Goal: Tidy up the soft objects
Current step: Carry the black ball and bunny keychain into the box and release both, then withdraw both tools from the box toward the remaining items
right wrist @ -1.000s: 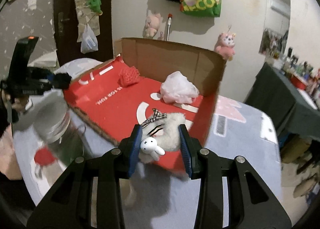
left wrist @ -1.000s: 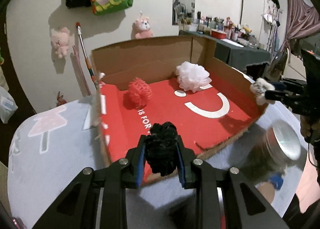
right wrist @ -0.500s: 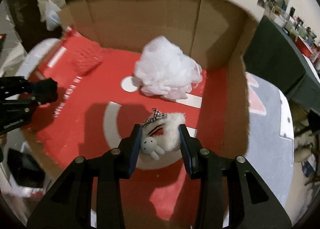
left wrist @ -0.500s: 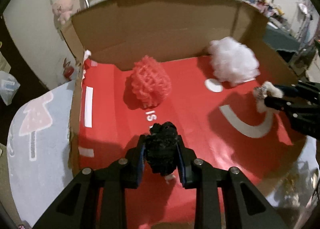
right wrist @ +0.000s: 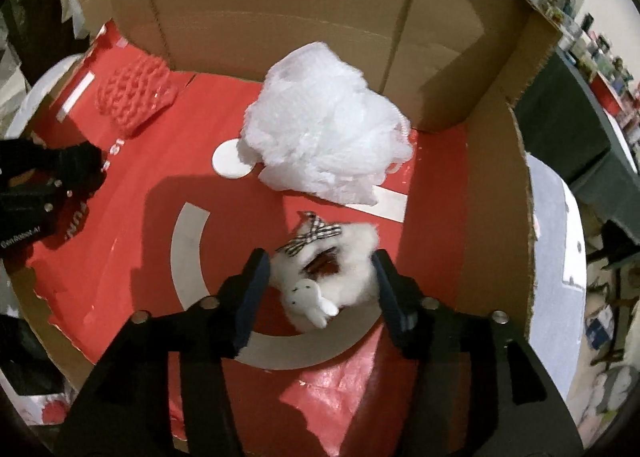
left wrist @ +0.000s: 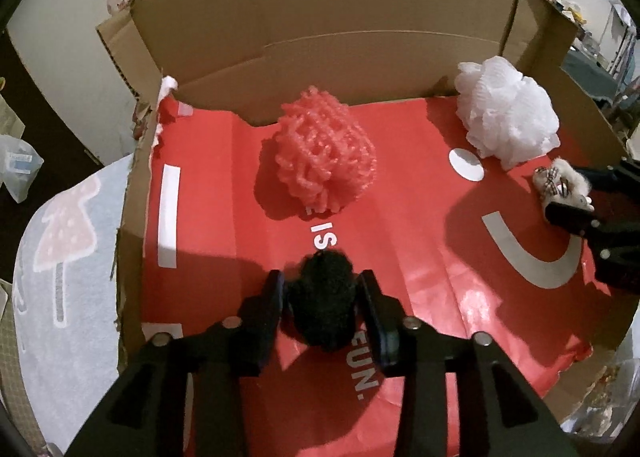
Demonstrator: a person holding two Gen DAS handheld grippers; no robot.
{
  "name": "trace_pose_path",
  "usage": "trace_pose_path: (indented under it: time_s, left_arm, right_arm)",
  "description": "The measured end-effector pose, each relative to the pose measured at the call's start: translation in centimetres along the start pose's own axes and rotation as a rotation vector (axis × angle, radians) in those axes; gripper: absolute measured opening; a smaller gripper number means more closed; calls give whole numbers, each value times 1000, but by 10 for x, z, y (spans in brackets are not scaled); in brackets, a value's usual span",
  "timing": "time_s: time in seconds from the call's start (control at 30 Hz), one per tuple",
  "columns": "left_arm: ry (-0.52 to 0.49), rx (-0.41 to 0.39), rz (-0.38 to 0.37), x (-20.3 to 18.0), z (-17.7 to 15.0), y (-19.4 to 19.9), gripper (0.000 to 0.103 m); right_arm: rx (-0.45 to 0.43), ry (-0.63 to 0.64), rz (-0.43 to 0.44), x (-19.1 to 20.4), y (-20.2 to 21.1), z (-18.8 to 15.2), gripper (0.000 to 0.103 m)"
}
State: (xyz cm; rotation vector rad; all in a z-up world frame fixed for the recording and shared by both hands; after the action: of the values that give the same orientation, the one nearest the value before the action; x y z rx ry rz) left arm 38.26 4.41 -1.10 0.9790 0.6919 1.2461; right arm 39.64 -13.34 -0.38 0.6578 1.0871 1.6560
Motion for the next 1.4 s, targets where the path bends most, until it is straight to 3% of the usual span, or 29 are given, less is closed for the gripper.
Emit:
trace_pose_path:
  time_s: [0.23, 0.27, 0.37, 0.6, 0.7, 0.97, 1.1, 1.4]
  left_arm:
    - [-20, -98, -25, -12, -2, 31, 71]
    - [-26, -120, -31, -15, -3, 39, 72]
    - [-36, -162, -44, -21, -6, 57, 77]
    - [-38, -325, -47, -31, -24, 120, 93]
    - [-38, -397, -81, -42, -38, 151, 98]
    - [-56, -551, -60, -61, -87, 206, 103]
    - [-42, -605, -73, -69, -119, 221, 103]
    - [6, -649, -104, -88, -188, 218, 103]
  right_arm:
    - [-31, 8, -10, 7, 14, -5, 60]
    - [-41, 7, -9, 8, 19, -6, 61]
    - [-69, 10, -19, 10, 34, -8, 74]
    - [-180, -12, -9, 16, 89, -28, 74]
    - [-242, -23, 4, 16, 119, -35, 78]
    - [-430, 1, 0, 39, 201, -83, 84]
    - [-518, -2, -16, 51, 228, -116, 92]
    - [-608, -42, -23, 72, 237, -183, 92]
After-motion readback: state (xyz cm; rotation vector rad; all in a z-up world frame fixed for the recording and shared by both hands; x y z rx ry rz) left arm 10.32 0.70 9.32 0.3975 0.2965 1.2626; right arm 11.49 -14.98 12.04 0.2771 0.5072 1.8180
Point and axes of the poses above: each gripper's, at about its wrist camera, not at the fingertips, and y roughly against the way its jaws point, x to its left, z to its top, the point moved 6 cm from there along -y, roughly the way its jaws point
